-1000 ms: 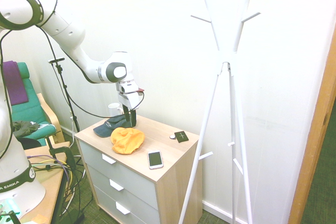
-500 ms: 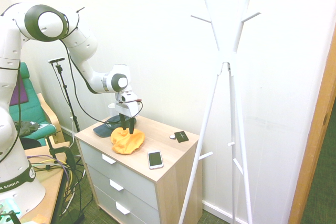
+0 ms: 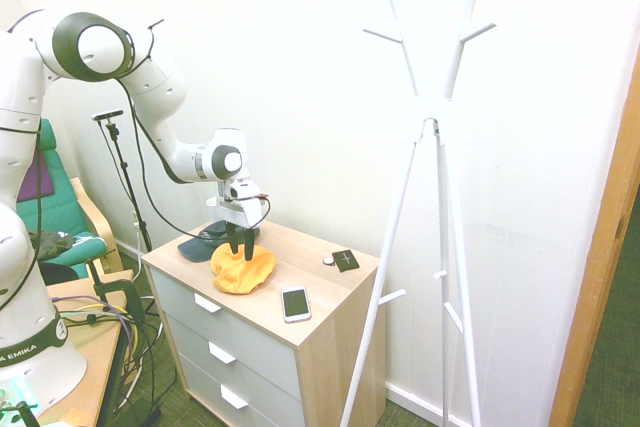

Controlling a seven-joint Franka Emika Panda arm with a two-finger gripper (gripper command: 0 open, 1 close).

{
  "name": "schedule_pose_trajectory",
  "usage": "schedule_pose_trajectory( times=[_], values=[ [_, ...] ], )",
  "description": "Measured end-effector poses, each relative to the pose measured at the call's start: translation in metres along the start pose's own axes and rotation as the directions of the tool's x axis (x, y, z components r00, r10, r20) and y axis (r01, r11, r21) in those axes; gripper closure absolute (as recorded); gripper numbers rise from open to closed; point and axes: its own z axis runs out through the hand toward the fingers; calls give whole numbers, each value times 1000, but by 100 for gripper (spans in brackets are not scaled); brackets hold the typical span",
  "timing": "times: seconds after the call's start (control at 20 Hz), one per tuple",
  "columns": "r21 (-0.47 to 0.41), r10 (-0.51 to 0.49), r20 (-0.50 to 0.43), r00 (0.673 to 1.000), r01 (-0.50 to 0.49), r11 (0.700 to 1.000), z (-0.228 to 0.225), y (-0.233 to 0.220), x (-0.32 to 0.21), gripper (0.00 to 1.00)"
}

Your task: Hang the cap

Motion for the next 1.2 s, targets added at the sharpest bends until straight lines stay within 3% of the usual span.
schedule_pose_trajectory(
  times=[1.2],
  values=[
    [-23, -10, 2, 1000, 10, 1000, 2, 0, -7, 100]
  ],
)
